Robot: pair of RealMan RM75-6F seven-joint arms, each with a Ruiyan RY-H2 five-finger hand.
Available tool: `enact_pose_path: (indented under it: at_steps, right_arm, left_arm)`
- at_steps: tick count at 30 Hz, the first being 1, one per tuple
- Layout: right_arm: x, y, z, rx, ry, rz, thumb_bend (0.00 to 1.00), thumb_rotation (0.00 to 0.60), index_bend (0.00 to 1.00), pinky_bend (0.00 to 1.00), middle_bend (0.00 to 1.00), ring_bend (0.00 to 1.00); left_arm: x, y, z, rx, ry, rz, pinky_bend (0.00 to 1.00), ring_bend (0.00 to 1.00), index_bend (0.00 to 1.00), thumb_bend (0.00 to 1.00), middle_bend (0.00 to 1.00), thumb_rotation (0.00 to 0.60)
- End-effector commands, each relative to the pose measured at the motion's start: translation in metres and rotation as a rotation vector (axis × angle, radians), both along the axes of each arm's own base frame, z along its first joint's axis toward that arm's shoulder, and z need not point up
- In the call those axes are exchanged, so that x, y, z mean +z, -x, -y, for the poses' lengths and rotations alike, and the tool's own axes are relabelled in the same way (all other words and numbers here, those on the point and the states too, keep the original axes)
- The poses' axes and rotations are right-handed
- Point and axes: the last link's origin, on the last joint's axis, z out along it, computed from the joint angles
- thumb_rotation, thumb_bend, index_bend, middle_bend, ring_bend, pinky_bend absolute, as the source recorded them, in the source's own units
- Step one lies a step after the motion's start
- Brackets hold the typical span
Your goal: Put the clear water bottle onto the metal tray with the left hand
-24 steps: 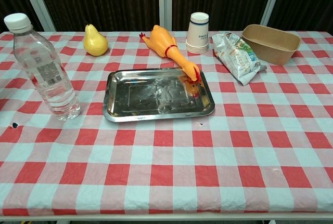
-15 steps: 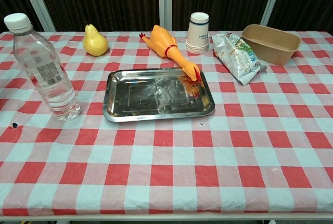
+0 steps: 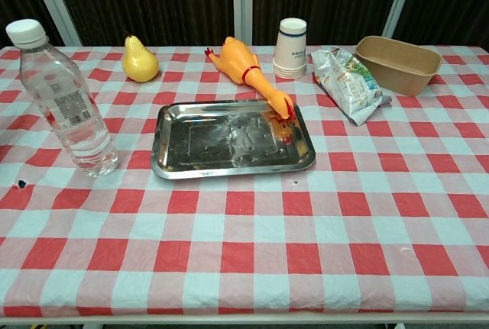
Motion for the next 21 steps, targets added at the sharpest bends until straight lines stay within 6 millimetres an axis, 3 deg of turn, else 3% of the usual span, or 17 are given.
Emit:
enact_pose_path:
  at_steps: [1,4,8,21]
  right_arm:
    - [0.0,0.001,-0.001,0.005,0.0,-0.002,0.12,0.6,0.12,0.01,0.1,0.0]
    - [-0.001,0.001,0.0,0.001,-0.009,-0.006,0.12,0.6,0.12,0.01,0.1,0.0]
    - [-0.001,0.001,0.0,0.005,-0.003,-0.002,0.12,0.6,0.12,0.01,0.1,0.0]
    - [0.001,0.003,0.001,-0.005,0.0,0.001,0.12,0.6,0.12,0.01,0.1,0.0]
  left_arm:
    - [-0.029,0.001,0.017,0.137,0.086,0.302,0.22,0.17,0.21,0.0,0.27,0.6]
    - [-0.041,-0.002,0.02,0.181,0.136,0.429,0.22,0.15,0.19,0.0,0.23,0.6]
    - [-0.056,-0.006,0.018,0.156,0.134,0.451,0.21,0.13,0.18,0.0,0.2,0.6]
    - [-0.091,-0.05,-0.015,0.059,0.064,0.519,0.21,0.13,0.16,0.0,0.2,0.6]
